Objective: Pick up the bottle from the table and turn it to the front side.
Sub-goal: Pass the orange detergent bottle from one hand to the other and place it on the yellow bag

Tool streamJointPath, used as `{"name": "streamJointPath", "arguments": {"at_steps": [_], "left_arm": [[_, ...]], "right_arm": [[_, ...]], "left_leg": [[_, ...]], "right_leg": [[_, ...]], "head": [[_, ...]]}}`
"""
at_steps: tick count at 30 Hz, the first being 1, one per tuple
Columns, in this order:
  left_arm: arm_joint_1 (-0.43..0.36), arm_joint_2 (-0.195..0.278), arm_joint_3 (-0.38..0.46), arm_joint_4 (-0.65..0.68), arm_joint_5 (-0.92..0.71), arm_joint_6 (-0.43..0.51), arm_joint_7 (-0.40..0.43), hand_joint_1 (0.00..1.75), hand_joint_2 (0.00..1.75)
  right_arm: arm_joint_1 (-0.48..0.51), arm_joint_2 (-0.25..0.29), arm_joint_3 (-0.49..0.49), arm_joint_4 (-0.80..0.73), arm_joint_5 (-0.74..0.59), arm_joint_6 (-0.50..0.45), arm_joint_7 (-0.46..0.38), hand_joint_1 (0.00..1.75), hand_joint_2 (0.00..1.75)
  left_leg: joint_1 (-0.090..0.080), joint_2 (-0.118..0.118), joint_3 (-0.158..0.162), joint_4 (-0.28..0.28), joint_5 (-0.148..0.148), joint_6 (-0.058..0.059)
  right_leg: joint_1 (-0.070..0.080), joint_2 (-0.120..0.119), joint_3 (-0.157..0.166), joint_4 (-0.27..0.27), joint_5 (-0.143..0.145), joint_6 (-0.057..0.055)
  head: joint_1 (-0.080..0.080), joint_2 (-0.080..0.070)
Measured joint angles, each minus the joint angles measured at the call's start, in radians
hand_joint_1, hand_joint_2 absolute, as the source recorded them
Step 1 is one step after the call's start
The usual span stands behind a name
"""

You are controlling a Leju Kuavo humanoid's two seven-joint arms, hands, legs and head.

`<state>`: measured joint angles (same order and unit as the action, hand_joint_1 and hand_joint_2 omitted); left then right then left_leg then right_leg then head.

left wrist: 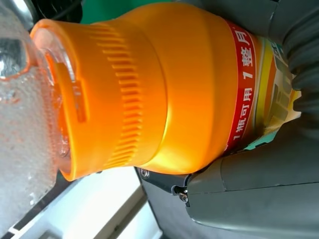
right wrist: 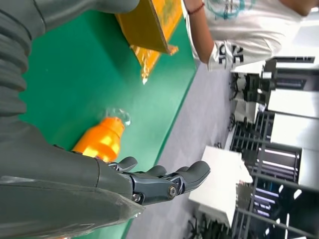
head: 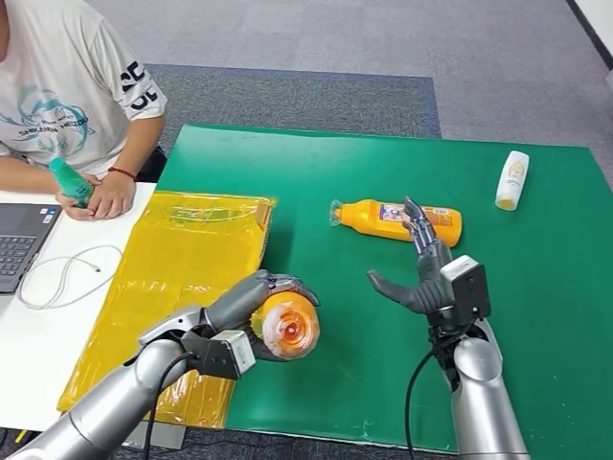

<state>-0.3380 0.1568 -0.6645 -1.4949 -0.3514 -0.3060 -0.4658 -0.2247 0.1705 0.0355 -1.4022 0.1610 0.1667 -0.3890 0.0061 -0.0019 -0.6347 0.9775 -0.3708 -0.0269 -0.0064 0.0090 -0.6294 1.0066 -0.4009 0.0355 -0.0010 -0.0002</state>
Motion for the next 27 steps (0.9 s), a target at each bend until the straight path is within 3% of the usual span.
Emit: {"name": "streamJointPath", "arguments": {"at_steps": [6,13,21,27], "left_arm": [[-0.05,0.043,-0.023,0.048,0.1,-0.072,0.082,1.75,1.75],[-0.185,0.127,-0.039,0.265,0.268,-0.197,0.131,1.75,1.75],[-0.373,0.18,-0.106,0.398,0.172,-0.188,0.206,1.75,1.75],[-0.446,0.232,-0.185,0.402,0.072,-0.156,0.275,1.75,1.75]], "right_arm": [[-0.008,0.0,-0.01,-0.002,0.0,0.016,-0.012,0.0,1.75],[-0.05,0.004,-0.008,0.034,-0.002,0.03,-0.027,0.0,1.75],[-0.079,0.013,0.011,0.06,-0.003,0.027,-0.019,0.0,1.75],[-0.078,0.017,0.017,0.062,0.011,0.014,-0.004,0.0,1.75]], "left_leg": [[0.0,0.0,0.0,0.0,0.0,0.0],[0.0,0.0,0.001,0.0,0.002,-0.001],[0.0,0.0,0.003,0.0,0.003,-0.003],[0.002,0.0,0.003,0.0,0.005,-0.004]], "right_leg": [[0.0,0.0,0.0,0.0,0.0,0.0],[0.001,0.0,0.001,0.001,0.001,-0.001],[0.001,0.001,0.003,0.001,0.004,-0.003],[0.003,0.001,0.001,0.001,0.005,-0.005]], "head": [[0.0,0.0],[0.0,0.0],[0.0,0.0],[0.0,0.0]]}}
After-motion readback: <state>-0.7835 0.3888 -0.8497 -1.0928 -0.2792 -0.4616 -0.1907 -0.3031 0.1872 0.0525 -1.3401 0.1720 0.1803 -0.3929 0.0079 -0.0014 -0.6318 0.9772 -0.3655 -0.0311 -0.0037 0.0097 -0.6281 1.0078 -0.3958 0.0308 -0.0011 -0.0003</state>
